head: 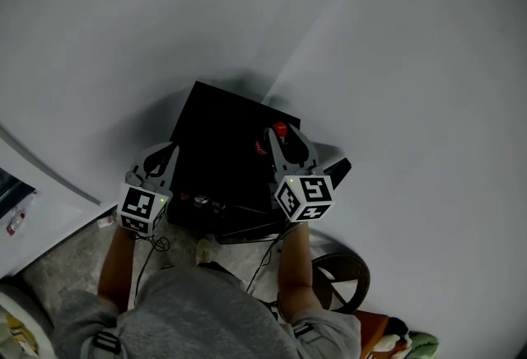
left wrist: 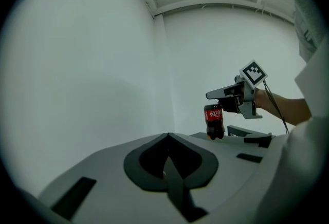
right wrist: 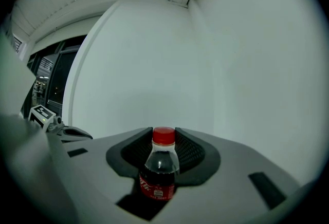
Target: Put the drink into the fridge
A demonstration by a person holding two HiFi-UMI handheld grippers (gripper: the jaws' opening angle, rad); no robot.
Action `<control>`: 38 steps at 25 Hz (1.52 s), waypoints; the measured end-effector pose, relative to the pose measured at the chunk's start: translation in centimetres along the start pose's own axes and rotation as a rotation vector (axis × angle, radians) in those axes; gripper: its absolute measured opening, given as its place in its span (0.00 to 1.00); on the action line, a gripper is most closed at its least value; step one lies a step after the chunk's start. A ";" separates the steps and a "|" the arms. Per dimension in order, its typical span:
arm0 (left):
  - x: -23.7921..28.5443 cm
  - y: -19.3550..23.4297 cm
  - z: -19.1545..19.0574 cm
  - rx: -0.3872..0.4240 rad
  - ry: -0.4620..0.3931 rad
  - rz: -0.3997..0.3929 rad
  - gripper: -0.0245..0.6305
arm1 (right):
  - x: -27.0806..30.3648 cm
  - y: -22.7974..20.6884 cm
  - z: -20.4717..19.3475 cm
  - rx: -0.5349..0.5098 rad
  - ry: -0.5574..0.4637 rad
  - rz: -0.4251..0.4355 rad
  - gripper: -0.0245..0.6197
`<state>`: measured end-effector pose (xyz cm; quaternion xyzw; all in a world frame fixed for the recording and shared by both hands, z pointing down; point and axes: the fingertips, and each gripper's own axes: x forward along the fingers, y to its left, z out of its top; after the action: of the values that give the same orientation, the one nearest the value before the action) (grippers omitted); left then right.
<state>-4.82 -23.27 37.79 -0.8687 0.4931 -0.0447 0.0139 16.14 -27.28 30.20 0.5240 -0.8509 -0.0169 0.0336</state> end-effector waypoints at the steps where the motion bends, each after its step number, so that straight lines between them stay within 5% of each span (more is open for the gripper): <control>1: -0.4 -0.3 -0.1 0.001 -0.002 -0.015 0.04 | -0.8 0.4 0.1 0.000 -0.002 -0.011 0.27; 20: -9.8 -3.4 -1.8 0.007 0.010 -0.182 0.04 | -12.0 8.9 -1.4 0.037 0.015 -0.148 0.26; 38: -11.2 -10.2 -6.9 0.019 0.078 -0.348 0.04 | -19.6 10.2 -9.9 0.080 0.062 -0.303 0.26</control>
<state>-2.44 -8.32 44.66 -0.9384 0.3349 -0.0847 -0.0049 16.56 -5.13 39.95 0.6475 -0.7607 0.0283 0.0359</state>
